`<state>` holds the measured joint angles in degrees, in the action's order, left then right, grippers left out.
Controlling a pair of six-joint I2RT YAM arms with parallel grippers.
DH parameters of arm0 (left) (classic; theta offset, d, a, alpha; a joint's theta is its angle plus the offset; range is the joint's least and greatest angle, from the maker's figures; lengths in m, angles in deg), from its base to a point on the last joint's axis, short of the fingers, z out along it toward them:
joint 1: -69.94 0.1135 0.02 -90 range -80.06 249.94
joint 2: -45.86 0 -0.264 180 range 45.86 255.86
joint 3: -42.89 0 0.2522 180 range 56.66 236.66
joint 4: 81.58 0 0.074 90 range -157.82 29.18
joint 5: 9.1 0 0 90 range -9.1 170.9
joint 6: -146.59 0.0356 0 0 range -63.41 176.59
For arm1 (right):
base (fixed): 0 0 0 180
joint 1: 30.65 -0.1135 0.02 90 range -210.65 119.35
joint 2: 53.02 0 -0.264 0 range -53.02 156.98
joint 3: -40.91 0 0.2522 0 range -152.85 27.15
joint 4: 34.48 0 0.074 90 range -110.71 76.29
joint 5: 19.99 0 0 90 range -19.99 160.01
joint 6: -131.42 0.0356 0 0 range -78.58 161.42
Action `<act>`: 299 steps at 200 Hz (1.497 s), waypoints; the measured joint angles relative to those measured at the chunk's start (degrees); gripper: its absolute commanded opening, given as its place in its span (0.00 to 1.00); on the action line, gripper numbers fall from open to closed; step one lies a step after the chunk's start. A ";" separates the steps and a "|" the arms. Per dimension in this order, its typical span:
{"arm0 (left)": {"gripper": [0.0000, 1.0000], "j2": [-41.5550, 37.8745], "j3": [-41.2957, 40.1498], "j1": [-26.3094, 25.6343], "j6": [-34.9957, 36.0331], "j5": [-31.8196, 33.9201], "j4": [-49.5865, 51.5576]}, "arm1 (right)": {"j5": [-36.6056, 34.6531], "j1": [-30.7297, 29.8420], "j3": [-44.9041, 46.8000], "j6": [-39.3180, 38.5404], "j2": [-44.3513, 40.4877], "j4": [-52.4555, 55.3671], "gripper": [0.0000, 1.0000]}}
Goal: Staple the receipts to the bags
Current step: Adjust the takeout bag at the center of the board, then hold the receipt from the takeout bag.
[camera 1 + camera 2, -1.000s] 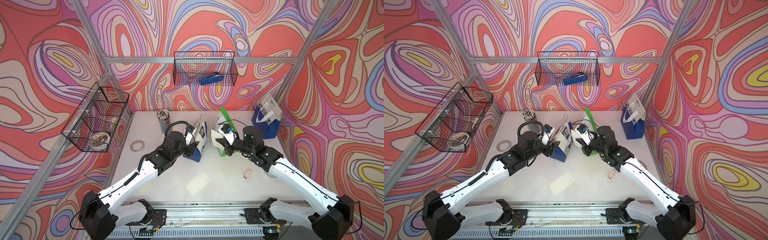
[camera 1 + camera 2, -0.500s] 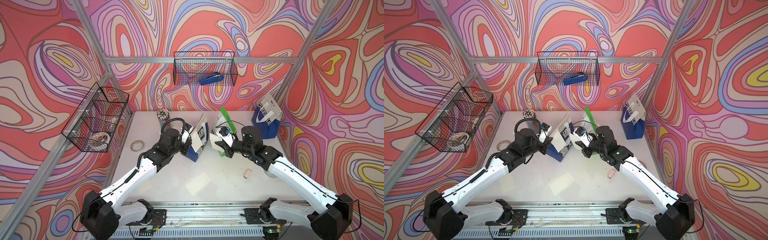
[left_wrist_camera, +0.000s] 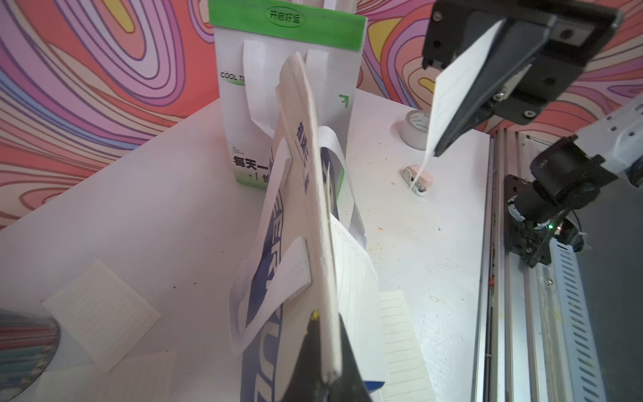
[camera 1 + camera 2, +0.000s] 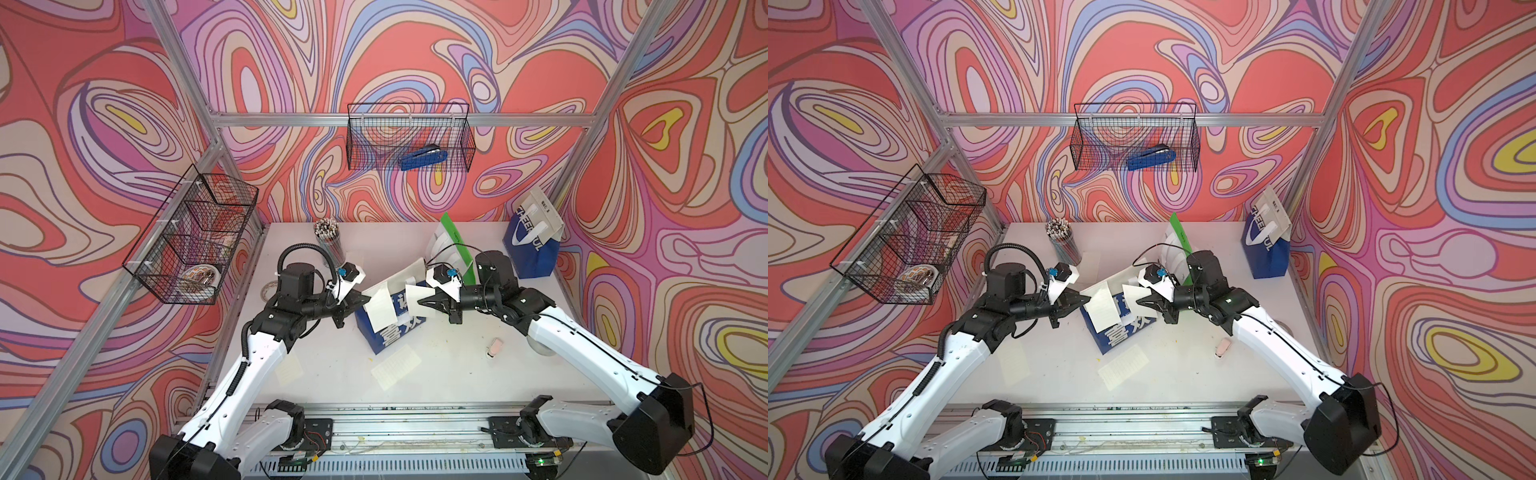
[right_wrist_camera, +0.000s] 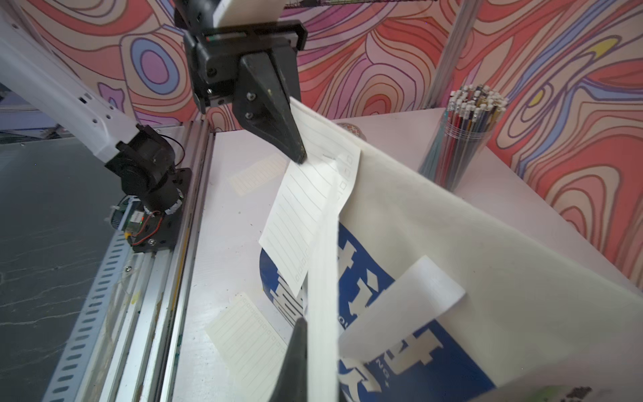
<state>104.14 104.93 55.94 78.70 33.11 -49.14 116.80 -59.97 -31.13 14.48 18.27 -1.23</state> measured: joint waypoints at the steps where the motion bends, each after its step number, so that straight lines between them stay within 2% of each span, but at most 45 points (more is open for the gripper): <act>1: 0.00 0.00 -0.07 0.07 0.24 -0.13 -0.02 | 0.13 0.00 0.02 0.02 0.07 -0.04 0.00; 28: 0.02 -0.28 -3.50 1.20 5.84 -1.73 -3.23 | 3.19 0.07 0.55 0.33 1.73 -2.01 0.00; 35: 0.14 -0.46 -4.35 1.40 6.62 -1.64 -4.35 | 3.45 0.07 0.83 0.44 1.88 -2.32 0.00; 48: 0.41 -0.81 -5.09 1.75 7.58 -0.50 -6.05 | 3.50 0.11 1.42 0.55 1.88 -2.45 0.00; 64: 0.62 -1.29 -5.29 2.01 7.56 1.57 -7.10 | 2.82 0.13 2.34 0.63 1.84 -2.75 0.00; 69: 0.74 -1.53 -5.29 2.01 7.58 1.64 -7.37 | 2.32 0.20 2.51 0.57 1.84 -2.47 0.00; 74: 0.97 -1.81 -5.29 2.05 7.26 1.60 -7.67 | 1.97 0.33 2.58 0.39 1.84 -2.03 0.00; 77: 0.99 -1.97 -5.29 2.05 7.15 1.55 -7.82 | 1.77 0.44 2.58 0.33 1.84 -1.75 0.00; 112: 1.00 -4.92 -4.74 2.05 -0.70 -1.77 -13.29 | 0.07 2.97 1.81 -1.64 1.92 2.27 0.00; 132: 1.00 -3.50 -0.31 1.01 -4.81 -3.63 -13.77 | -0.11 4.50 0.92 -2.47 1.92 3.63 0.00; 157: 1.00 3.61 12.17 -5.75 -3.96 -2.75 -7.26 | 0.44 6.01 -0.52 -3.80 2.43 4.92 0.00; 177: 1.00 9.27 18.62 -10.03 -3.74 -2.67 -3.89 | 1.73 6.73 -1.88 -4.66 3.87 5.31 0.00; 221: 1.00 18.45 22.32 -12.68 -3.50 0.20 2.38 | 7.69 7.15 -10.12 -8.37 11.37 10.45 0.00; 252: 1.00 19.69 23.10 -13.09 -3.02 1.55 6.29 | 9.92 7.15 -13.00 -10.97 15.54 14.80 0.00; 271: 0.92 19.69 23.28 -13.33 -2.91 1.81 6.84 | 10.40 7.15 -14.62 -12.35 17.66 17.18 0.00; 299: 0.65 19.85 23.45 -14.64 -2.16 2.43 8.00 | 10.27 7.15 -15.06 -13.42 18.75 19.21 0.00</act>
<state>123.99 128.38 41.30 76.53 35.54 -41.14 127.07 -52.82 -46.19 1.06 37.02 17.98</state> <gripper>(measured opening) 0.782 0.044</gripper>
